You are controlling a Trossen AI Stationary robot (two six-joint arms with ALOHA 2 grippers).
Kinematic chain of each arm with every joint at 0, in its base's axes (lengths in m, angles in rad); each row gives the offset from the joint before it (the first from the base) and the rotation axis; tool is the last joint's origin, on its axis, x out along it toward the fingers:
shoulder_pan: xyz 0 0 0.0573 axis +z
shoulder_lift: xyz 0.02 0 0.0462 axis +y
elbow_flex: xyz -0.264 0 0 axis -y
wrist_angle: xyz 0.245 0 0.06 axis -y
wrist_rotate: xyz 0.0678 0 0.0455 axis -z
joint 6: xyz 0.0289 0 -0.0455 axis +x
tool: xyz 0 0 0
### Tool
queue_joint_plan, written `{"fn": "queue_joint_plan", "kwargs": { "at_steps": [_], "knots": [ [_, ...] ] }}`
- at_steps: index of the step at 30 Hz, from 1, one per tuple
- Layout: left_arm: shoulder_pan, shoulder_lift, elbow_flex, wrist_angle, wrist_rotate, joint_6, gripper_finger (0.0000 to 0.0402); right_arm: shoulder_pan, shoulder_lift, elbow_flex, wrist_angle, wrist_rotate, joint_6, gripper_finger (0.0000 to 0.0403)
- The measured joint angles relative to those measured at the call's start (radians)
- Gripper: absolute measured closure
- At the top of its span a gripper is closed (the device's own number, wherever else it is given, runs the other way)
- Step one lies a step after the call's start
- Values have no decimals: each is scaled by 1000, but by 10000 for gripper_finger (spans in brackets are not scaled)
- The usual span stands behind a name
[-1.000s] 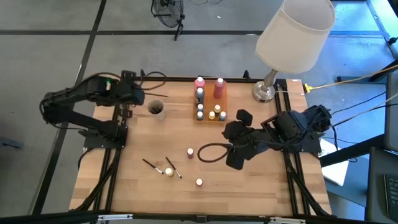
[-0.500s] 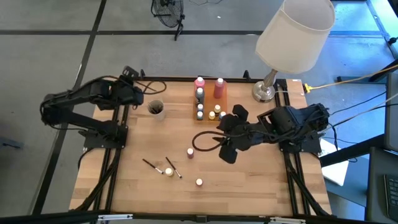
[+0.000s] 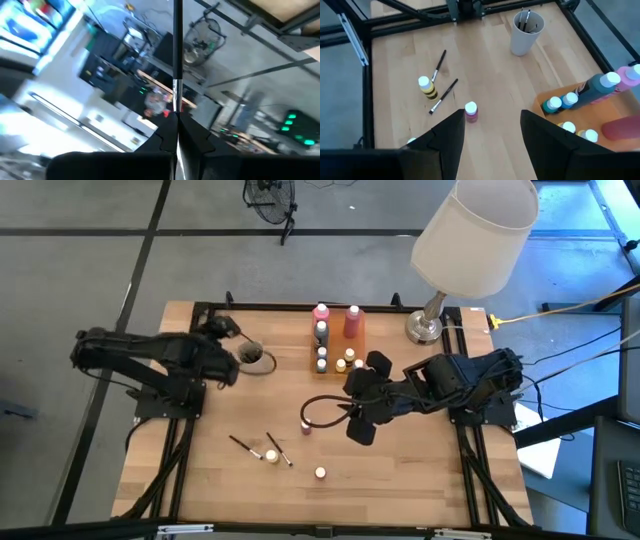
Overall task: Pick & Place Paint Supplies
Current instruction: Put the top silver paint brush into the white cup
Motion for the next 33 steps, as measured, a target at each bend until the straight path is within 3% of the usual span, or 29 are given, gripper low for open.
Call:
{"fn": "queue_joint_plan", "kwargs": {
  "at_steps": [8, 22, 28, 33],
  "knots": [
    [-57, 59, -8, 1, 19, -29, 400, 0, 31, 0, 21, -7, -16, 207],
    [70, 53, -9, -2, 121, -41, 400, 6, 41, 0, 63, -29, -35, 207],
    [58, 53, -132, 0, 204, -59, 400, 6, 46, 0, 69, -29, -36, 207],
    [41, 53, -200, -1, 105, -75, 400, 6, 47, 0, 70, -26, -30, 207]
  ]
}}
